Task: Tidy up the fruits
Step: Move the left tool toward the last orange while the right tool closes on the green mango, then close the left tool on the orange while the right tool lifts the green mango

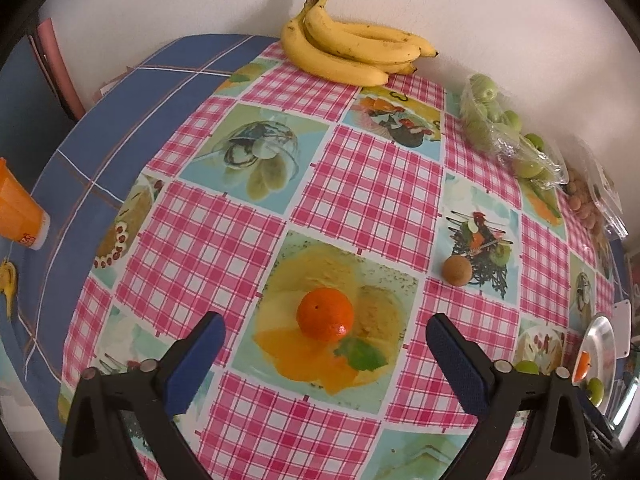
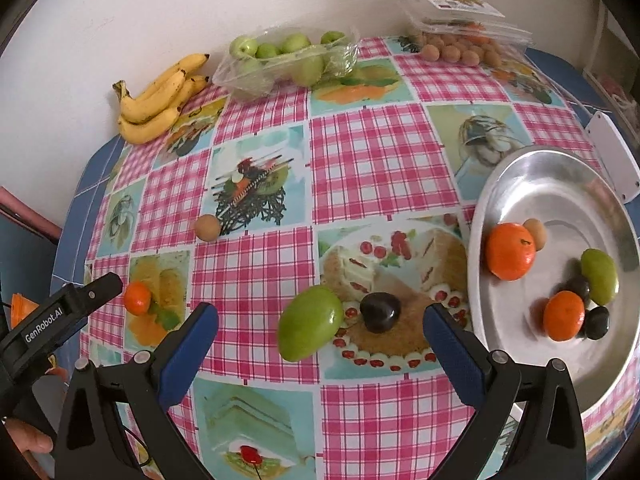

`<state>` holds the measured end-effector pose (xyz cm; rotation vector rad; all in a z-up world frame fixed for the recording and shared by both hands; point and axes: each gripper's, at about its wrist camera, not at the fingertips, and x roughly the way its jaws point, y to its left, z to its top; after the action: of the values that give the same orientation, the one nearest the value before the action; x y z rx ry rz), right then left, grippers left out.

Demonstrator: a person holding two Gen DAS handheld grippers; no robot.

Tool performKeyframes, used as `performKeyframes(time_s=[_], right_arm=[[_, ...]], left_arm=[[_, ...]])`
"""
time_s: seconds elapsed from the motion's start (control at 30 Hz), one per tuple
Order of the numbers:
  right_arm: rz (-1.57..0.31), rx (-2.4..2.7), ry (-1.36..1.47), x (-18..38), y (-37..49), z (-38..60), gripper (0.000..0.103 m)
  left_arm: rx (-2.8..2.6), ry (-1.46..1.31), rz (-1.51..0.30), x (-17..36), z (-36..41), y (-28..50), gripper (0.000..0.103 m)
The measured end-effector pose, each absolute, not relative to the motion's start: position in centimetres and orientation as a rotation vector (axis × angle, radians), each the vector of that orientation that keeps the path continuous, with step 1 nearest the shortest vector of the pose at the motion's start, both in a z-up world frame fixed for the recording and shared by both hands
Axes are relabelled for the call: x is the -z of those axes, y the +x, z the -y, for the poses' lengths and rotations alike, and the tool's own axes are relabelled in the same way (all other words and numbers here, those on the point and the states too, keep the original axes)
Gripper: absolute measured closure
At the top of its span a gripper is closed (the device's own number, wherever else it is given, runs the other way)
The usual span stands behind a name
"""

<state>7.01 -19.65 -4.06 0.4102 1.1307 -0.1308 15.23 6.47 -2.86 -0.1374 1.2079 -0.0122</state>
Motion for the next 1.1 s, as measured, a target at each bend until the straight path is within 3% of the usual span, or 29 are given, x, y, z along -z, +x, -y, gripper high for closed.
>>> performKeyframes(time_s=[0.1, 0.17, 0.37, 0.67, 1.1], right_arm=[[-1.138, 0.126, 0.398, 4.4, 7.2, 19.4, 0.009], [-1.145, 0.123, 0.388, 4.6, 7.3, 19.2, 0.025], [-1.180, 0.128, 0.365, 5.6, 7.7, 18.6, 0.051], [-1.203, 0.120, 0.337, 6.2, 8.2, 17.7, 0.059], [-1.177, 0.045, 0.355, 6.0, 9.0, 16.3, 0.059]], left_arm=[[0.015, -0.142, -1.221, 3.3, -6.6, 15.5, 0.013], [0.014, -0.143, -1.224, 3.5, -6.6, 15.7, 0.015], [0.011, -0.138, -1.252, 4.6, -6.6, 16.1, 0.028], [0.023, -0.167, -1.288, 5.8, -6.8, 16.6, 0.045], [0.035, -0.189, -1.292, 6.0, -6.8, 16.8, 0.050]])
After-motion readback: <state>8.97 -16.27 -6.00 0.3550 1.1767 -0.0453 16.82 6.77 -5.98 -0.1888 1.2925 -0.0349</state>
